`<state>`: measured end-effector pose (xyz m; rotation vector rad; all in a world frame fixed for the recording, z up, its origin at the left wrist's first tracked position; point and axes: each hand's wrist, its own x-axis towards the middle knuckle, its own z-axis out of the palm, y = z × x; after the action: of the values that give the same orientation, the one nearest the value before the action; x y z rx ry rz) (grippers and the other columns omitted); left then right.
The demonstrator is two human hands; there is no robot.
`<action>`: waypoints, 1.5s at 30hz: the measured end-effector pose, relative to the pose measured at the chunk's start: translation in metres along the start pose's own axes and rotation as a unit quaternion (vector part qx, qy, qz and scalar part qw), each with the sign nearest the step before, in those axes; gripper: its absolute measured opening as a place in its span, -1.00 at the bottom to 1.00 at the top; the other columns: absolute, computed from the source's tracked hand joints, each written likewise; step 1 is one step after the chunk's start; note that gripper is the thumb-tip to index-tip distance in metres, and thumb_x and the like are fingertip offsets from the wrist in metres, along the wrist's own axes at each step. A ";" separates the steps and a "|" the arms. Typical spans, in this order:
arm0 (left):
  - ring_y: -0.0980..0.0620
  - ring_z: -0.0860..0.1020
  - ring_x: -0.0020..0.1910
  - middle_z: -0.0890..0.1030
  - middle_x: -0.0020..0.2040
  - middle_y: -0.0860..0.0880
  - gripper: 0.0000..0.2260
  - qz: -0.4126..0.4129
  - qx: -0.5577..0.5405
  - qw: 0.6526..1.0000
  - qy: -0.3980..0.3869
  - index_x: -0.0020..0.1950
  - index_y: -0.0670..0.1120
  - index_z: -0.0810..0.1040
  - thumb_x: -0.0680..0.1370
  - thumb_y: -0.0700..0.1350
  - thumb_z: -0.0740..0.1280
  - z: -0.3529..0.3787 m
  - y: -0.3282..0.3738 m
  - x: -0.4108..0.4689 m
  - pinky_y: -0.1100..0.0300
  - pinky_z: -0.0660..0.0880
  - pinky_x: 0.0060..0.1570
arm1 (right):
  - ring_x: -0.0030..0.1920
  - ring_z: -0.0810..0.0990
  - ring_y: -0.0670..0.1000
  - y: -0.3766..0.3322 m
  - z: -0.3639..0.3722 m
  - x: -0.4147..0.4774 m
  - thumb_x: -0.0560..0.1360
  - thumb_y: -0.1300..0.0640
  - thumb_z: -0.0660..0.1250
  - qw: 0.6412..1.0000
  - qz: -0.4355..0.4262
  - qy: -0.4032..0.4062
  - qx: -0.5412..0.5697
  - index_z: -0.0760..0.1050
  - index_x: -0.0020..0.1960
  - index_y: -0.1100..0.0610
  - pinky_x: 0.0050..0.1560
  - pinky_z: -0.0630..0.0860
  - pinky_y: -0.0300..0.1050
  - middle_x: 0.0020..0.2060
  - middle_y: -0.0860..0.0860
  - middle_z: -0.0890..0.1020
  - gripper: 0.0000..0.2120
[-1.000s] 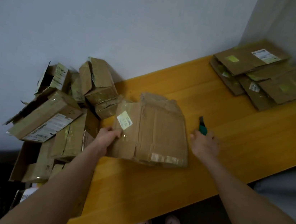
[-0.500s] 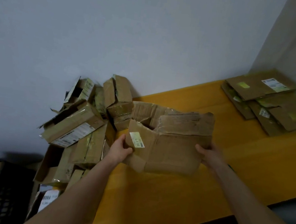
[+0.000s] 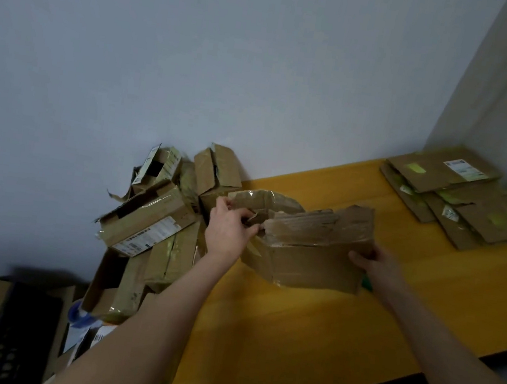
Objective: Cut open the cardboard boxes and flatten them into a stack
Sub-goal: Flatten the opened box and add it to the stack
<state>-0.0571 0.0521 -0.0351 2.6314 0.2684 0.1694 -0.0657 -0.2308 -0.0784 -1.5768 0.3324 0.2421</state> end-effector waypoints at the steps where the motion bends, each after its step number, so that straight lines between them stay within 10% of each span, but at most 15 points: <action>1: -0.05 0.41 0.25 0.36 0.28 -0.06 -0.77 -0.011 -0.026 1.000 0.001 0.11 -0.02 0.66 0.50 0.03 0.42 0.001 -0.001 -0.001 0.09 0.50 0.14 | 0.21 0.49 0.13 0.000 0.001 -0.001 0.53 0.26 0.34 1.000 0.001 -0.001 0.002 0.50 0.23 0.02 0.26 0.42 0.25 0.09 -0.07 0.57 -0.69; 11: -0.01 0.51 -0.12 0.56 -0.15 -0.02 -0.87 -0.143 -0.462 0.875 0.008 -0.17 -0.05 0.52 0.58 -0.14 0.33 -0.012 -0.003 -0.001 0.08 0.47 -0.01 | 0.14 0.46 0.09 0.003 0.017 -0.011 0.57 0.22 0.29 0.997 0.038 0.048 0.035 0.40 0.38 0.08 0.15 0.46 0.15 0.13 -0.01 0.51 -0.61; 19: 0.07 0.48 -0.22 0.52 -0.23 0.01 -0.83 -0.194 -0.574 0.795 -0.010 -0.16 -0.07 0.47 0.63 -0.17 0.24 -0.011 -0.003 -0.008 0.14 0.50 -0.09 | 0.03 0.51 0.09 0.000 0.021 -0.002 0.57 0.17 0.30 0.993 0.087 0.063 0.040 0.41 0.36 0.07 0.06 0.47 0.15 0.12 0.02 0.54 -0.63; 23: 0.10 0.59 -0.23 0.62 -0.19 0.02 -0.87 -0.207 -0.637 0.742 -0.032 -0.02 -0.07 0.54 0.65 -0.16 0.20 -0.015 0.002 -0.003 0.15 0.58 -0.16 | 0.29 0.43 0.21 0.004 0.018 0.001 0.59 0.15 0.28 0.986 0.130 0.074 0.077 0.33 0.44 0.05 0.28 0.38 0.33 0.28 0.05 0.47 -0.57; 28: 0.04 0.54 -0.08 0.54 -0.03 -0.04 -0.85 -0.189 -0.523 0.830 -0.034 0.09 -0.10 0.45 0.58 -0.09 0.34 -0.010 -0.007 0.001 0.16 0.52 -0.02 | 0.25 0.46 0.17 0.007 0.020 0.004 0.59 0.13 0.27 0.988 0.131 0.062 0.050 0.32 0.45 0.09 0.30 0.40 0.27 0.31 0.06 0.47 -0.57; 32: -0.07 0.50 0.25 0.43 0.32 -0.06 -0.19 -0.196 -0.402 0.890 -0.090 0.52 -0.09 0.21 0.38 -0.03 0.55 0.001 -0.017 0.002 0.04 0.44 0.27 | 0.10 0.50 0.11 0.015 0.022 0.007 0.59 0.13 0.28 0.989 0.135 0.051 0.025 0.35 0.42 0.14 0.19 0.48 0.14 0.28 0.09 0.50 -0.58; 38: -0.12 0.54 0.22 0.56 0.26 -0.10 -0.45 -0.237 -0.270 0.933 0.000 0.39 -0.14 0.41 0.46 -0.04 0.48 0.048 -0.035 -0.010 0.10 0.46 0.15 | 0.28 0.46 0.14 0.045 0.043 0.010 0.43 0.05 0.47 0.979 0.089 0.103 -0.152 0.26 0.47 0.12 0.11 0.41 -0.05 0.32 0.09 0.47 -0.31; 42: -0.16 0.45 0.33 0.36 0.44 -0.13 -0.37 -0.261 -0.165 0.951 -0.020 0.52 -0.09 0.20 0.52 -0.10 0.41 0.088 -0.049 -0.024 -0.01 0.45 0.22 | 0.28 0.46 0.18 0.068 0.058 0.024 0.49 0.03 0.39 0.940 0.088 0.109 -0.311 0.15 0.52 0.02 0.18 0.42 0.00 0.32 0.10 0.48 -0.32; 45: -0.16 0.20 0.50 0.09 0.56 -0.10 -0.29 -0.100 0.006 0.991 -0.084 0.58 -0.03 0.01 0.55 -0.01 0.35 0.115 -0.057 -0.034 -0.03 0.24 0.41 | 0.17 0.53 0.15 0.082 0.067 0.032 0.52 -0.06 0.33 0.890 0.092 0.100 -0.435 0.13 0.51 -0.01 -0.03 0.47 -0.02 0.25 0.09 0.51 -0.36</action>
<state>-0.0803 0.0411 -0.1658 2.5916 0.4713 -0.1211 -0.0618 -0.1668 -0.1690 -2.4727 0.5867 0.4112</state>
